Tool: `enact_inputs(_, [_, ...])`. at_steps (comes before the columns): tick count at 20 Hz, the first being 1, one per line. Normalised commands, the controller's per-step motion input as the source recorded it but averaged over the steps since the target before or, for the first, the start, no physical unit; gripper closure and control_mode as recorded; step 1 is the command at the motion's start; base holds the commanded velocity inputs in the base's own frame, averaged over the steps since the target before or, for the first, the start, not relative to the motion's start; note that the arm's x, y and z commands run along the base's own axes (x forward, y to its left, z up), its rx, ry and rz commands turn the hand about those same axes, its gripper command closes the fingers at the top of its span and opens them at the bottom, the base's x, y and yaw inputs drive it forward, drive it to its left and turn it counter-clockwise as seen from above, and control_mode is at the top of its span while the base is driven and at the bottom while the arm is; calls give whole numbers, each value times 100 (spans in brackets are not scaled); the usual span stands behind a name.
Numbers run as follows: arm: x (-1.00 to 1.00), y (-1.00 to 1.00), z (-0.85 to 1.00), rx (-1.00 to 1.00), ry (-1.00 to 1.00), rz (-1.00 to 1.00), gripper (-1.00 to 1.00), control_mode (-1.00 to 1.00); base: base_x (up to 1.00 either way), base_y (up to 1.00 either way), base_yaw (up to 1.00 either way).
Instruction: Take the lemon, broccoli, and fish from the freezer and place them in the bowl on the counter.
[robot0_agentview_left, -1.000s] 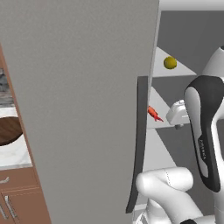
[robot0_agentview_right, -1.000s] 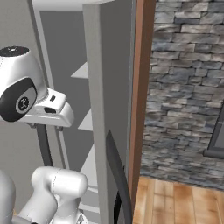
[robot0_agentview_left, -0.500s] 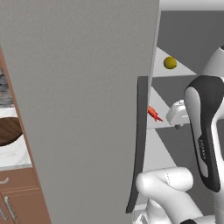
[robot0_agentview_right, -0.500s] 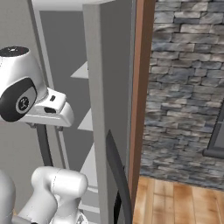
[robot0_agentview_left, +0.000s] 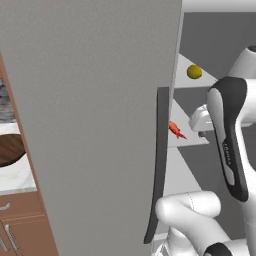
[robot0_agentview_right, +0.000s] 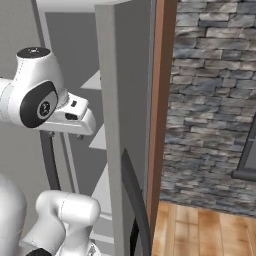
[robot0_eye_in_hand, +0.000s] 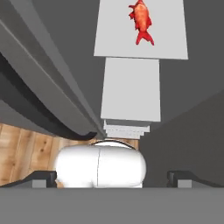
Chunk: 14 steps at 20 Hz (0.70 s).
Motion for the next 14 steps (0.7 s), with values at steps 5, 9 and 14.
enact_inputs(5, [72,-16,7,0,-5,0,-100,-100,0,0,0])
enact_inputs(9, [77,-4,2,0,-14,0,-100,-100,0,0,0])
enact_inputs(14, [73,-16,0,0,-14,-3,-100,-100,0,0,0])
